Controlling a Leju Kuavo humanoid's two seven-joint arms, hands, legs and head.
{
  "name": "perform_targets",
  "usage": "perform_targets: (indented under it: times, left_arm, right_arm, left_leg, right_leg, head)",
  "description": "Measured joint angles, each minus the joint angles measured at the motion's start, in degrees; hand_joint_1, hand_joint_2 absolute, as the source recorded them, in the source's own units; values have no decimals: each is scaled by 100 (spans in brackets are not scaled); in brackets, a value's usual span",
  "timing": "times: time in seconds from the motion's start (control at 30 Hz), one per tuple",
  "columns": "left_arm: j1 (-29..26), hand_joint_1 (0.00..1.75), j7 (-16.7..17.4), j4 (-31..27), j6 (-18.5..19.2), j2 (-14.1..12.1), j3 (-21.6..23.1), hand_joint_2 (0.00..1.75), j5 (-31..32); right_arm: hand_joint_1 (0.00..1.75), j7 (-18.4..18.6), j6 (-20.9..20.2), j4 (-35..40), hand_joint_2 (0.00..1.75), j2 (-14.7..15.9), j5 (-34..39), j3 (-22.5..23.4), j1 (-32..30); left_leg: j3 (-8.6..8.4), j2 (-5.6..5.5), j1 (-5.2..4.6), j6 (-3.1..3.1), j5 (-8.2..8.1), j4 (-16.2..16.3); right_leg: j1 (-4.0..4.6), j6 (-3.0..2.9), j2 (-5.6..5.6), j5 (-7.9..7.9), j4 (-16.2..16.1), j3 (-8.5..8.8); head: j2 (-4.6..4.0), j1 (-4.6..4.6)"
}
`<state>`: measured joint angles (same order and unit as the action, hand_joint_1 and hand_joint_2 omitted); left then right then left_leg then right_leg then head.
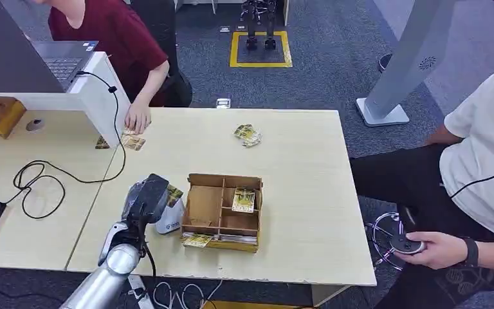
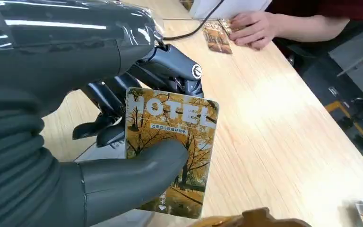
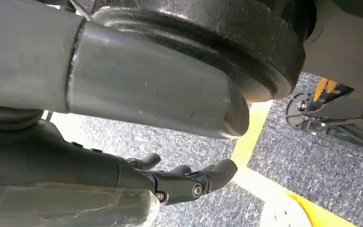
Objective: Pass the card to the sensor for recognition and then transmit it.
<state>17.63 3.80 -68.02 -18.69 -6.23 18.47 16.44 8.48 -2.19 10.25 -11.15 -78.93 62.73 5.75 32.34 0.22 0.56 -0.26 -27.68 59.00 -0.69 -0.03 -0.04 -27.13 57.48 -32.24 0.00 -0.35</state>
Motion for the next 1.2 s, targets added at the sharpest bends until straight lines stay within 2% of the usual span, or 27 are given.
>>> perform_targets:
  times: [0.33, 0.63, 0.77, 1.2]
  left_arm:
    - [183, 175, -33, 483, -81, 70, 46, 175, -48]
    - [245, 175, -138, 1071, -295, 96, 46, 175, -92]
    - [304, 175, -160, 1418, -518, 120, 46, 175, 68]
    - [550, 175, -339, 2225, -730, 201, -107, 175, 155]
  right_arm:
    - [0, 39, -13, 0, 0, 0, 0, -48, 16]
    - [0, 68, -15, 0, 0, 0, -2, -125, 21]
    - [0, 87, -11, 0, 0, 0, -11, -153, 24]
    - [0, 157, -28, 0, 0, 0, -2, -282, 65]
  left_leg:
    - [2, 0, 0, 2, 1, 0]
    - [3, -1, 0, 1, 2, 0]
    - [2, 0, 0, 1, 2, 0]
    - [3, -2, 0, -1, 10, -1]
  right_leg:
    - [0, 1, 0, 1, 0, 0]
    - [0, 1, 0, 2, 1, 0]
    - [0, 2, 0, 3, 1, 0]
    - [0, 0, -2, 9, 1, 2]
  head:
    - [0, 0]
    - [0, 0]
    - [0, 0]
    - [0, 0]
